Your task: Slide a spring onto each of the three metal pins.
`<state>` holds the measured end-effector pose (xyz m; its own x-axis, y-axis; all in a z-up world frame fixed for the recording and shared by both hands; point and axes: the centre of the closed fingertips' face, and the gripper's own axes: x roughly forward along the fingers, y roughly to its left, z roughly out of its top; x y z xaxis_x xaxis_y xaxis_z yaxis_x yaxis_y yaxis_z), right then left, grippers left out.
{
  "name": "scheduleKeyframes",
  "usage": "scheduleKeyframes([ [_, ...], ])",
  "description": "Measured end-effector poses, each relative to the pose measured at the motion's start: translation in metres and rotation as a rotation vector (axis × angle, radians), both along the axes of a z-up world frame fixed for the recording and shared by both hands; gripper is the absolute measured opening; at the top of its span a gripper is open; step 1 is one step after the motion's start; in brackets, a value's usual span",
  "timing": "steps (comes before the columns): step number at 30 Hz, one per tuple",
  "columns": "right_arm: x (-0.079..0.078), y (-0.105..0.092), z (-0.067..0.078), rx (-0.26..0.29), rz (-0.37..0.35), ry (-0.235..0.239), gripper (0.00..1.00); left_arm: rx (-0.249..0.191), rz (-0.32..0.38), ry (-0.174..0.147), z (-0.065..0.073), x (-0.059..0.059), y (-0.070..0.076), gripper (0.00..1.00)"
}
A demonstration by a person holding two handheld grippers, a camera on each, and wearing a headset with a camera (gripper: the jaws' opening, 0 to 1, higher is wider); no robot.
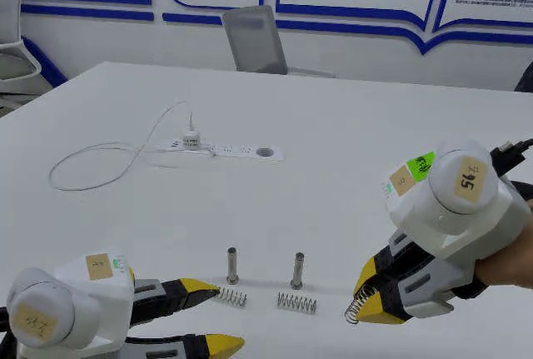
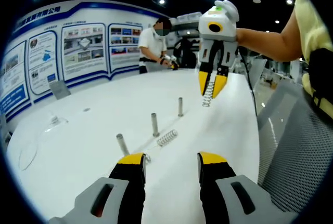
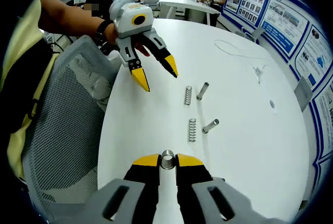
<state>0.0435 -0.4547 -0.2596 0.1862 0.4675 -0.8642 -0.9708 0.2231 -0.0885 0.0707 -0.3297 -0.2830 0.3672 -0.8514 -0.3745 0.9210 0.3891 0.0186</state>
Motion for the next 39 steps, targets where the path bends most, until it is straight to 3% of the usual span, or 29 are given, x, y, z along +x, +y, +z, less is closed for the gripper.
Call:
scheduleKeyframes([
  [9,0.01,-0.022,0.004,-0.02,-0.044,-0.003,0.12,-0.01,0.024,0.007,-0.002,0.003,0.004,0.42],
  [17,0.029,-0.045,0.013,-0.022,-0.111,-0.028,0.12,-0.013,0.037,0.013,-0.003,0.003,0.008,0.42],
  [31,0.049,-0.071,-0.001,-0.072,-0.183,-0.03,0.12,-0.01,0.044,0.019,-0.005,0.004,0.009,0.42],
  [39,0.064,-0.075,-0.005,-0.064,-0.213,-0.026,0.12,-0.008,0.046,0.023,-0.006,0.004,0.01,0.42],
])
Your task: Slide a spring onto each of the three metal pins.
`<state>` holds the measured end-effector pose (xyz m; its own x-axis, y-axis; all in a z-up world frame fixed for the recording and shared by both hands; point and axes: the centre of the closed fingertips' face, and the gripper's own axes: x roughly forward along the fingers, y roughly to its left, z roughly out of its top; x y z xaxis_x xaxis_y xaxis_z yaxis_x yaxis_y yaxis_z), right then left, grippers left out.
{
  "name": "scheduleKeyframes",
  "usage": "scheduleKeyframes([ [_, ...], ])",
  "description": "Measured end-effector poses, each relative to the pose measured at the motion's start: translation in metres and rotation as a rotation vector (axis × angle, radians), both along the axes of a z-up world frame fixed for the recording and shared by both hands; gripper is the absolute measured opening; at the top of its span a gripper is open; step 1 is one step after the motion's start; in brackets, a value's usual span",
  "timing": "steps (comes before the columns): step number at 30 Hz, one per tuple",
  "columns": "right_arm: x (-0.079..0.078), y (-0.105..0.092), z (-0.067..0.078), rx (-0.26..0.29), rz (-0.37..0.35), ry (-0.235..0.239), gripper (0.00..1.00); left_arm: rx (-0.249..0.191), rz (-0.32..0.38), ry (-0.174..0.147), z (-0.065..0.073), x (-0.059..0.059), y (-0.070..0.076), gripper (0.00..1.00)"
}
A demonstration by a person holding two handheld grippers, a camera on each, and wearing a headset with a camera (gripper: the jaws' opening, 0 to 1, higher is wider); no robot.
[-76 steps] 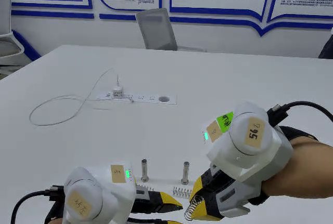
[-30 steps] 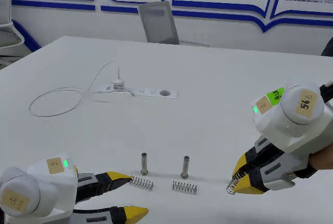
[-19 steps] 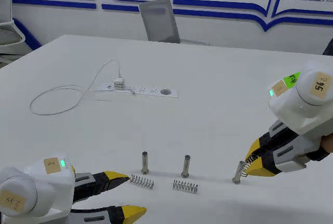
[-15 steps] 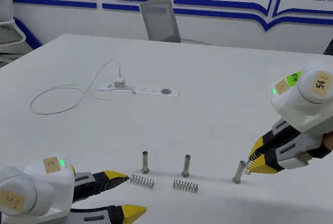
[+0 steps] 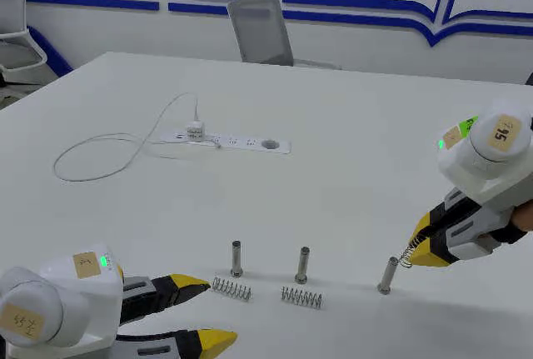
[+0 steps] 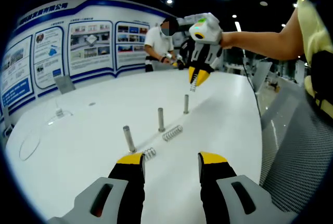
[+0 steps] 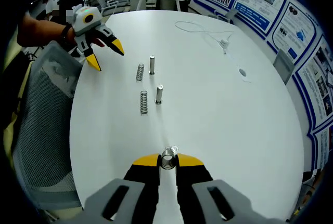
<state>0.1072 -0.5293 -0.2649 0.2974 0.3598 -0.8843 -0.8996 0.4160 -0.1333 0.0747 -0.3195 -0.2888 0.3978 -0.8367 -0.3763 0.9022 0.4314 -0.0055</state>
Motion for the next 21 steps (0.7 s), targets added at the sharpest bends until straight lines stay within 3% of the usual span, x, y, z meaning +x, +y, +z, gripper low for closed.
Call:
scheduleKeyframes([
  [21,0.013,0.003,-0.014,-0.006,0.008,0.023,0.12,-0.003,0.011,0.015,-0.004,0.0,0.002,0.41],
])
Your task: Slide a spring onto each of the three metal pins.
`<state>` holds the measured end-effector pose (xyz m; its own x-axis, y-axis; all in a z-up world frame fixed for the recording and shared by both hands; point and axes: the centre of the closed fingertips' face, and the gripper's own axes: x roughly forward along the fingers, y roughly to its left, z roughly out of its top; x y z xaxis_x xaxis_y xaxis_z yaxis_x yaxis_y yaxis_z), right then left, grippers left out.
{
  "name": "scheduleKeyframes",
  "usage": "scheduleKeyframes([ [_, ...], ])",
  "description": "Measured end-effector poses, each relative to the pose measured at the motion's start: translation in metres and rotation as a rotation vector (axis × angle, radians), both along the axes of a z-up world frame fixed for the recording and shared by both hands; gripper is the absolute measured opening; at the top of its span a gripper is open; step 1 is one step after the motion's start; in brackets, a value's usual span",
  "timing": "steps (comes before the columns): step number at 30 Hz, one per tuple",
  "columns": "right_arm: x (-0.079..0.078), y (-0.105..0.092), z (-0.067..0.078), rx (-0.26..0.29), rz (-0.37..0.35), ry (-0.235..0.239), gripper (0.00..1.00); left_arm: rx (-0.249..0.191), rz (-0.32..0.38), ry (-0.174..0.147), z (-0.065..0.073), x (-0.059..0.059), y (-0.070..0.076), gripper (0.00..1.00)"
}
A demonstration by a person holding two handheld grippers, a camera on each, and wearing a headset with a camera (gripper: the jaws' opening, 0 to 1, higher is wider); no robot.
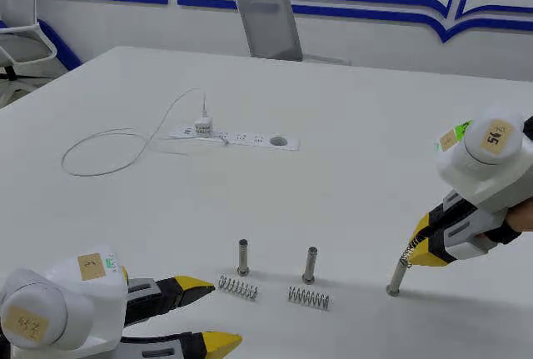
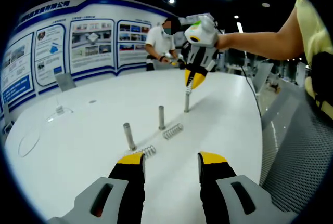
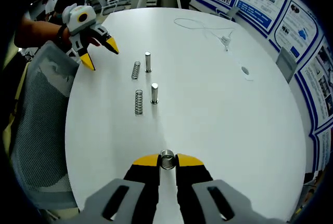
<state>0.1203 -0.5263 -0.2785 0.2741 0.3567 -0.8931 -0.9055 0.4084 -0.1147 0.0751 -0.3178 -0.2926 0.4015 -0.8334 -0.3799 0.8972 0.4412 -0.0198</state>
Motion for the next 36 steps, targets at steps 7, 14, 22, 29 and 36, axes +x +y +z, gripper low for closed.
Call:
scheduleKeyframes([
  [7,0.0,0.002,-0.008,-0.007,0.002,0.023,0.12,0.0,0.0,0.005,-0.002,0.0,0.0,0.41],
  [14,0.003,0.002,-0.018,-0.009,-0.005,0.047,0.13,0.0,0.003,0.012,-0.005,0.0,0.0,0.41],
  [22,0.003,0.002,-0.03,-0.005,-0.018,0.073,0.13,0.0,0.005,0.016,-0.006,0.001,0.0,0.4],
  [29,0.002,0.002,-0.041,-0.001,-0.033,0.091,0.13,0.002,0.005,0.018,-0.007,0.002,-0.001,0.4],
  [36,0.004,0.0,-0.049,0.0,-0.048,0.101,0.13,0.001,0.007,0.021,-0.008,0.001,0.0,0.4],
])
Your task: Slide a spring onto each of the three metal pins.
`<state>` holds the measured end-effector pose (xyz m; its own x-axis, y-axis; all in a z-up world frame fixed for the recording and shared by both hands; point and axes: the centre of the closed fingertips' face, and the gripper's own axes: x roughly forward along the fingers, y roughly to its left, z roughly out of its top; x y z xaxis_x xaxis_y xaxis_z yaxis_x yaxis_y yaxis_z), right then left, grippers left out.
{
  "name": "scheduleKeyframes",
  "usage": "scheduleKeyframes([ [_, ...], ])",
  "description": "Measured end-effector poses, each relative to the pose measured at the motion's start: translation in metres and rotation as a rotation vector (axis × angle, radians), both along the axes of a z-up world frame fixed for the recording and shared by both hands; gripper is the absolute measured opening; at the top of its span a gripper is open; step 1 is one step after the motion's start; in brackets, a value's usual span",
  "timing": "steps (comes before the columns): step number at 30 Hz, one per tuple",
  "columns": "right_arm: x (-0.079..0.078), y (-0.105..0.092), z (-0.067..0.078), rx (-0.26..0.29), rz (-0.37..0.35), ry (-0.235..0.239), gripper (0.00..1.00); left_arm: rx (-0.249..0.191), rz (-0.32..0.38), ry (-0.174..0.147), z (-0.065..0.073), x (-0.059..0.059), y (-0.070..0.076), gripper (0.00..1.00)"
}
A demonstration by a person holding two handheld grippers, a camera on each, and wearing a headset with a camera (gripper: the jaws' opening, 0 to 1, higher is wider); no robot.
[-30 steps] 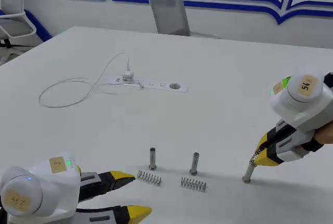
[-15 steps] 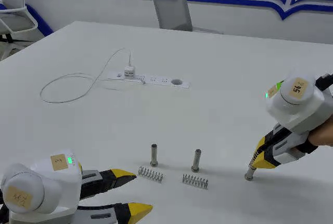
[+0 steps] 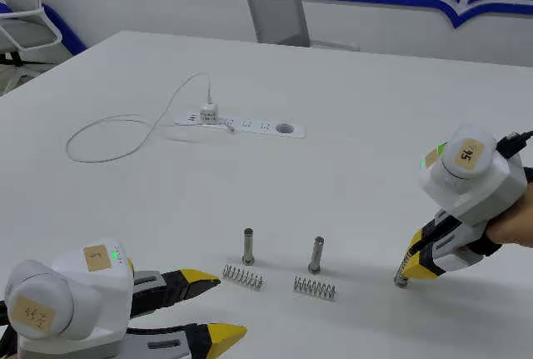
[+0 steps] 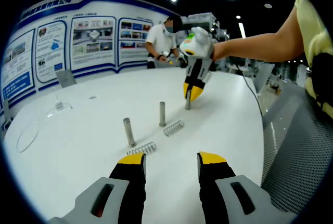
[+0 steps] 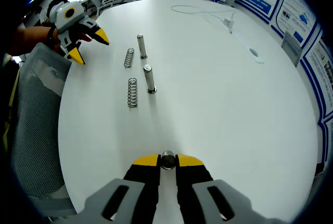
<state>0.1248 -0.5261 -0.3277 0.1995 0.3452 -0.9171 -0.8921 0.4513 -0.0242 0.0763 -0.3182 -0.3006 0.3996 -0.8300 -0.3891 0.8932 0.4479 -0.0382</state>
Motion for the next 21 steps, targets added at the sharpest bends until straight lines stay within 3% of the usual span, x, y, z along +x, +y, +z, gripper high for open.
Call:
scheduleKeyframes([
  [21,-0.0004,-0.0023,-0.006,-0.004,-0.006,-0.004,0.14,0.0,0.0,0.001,0.0007,-0.0002,0.0002,0.4],
])
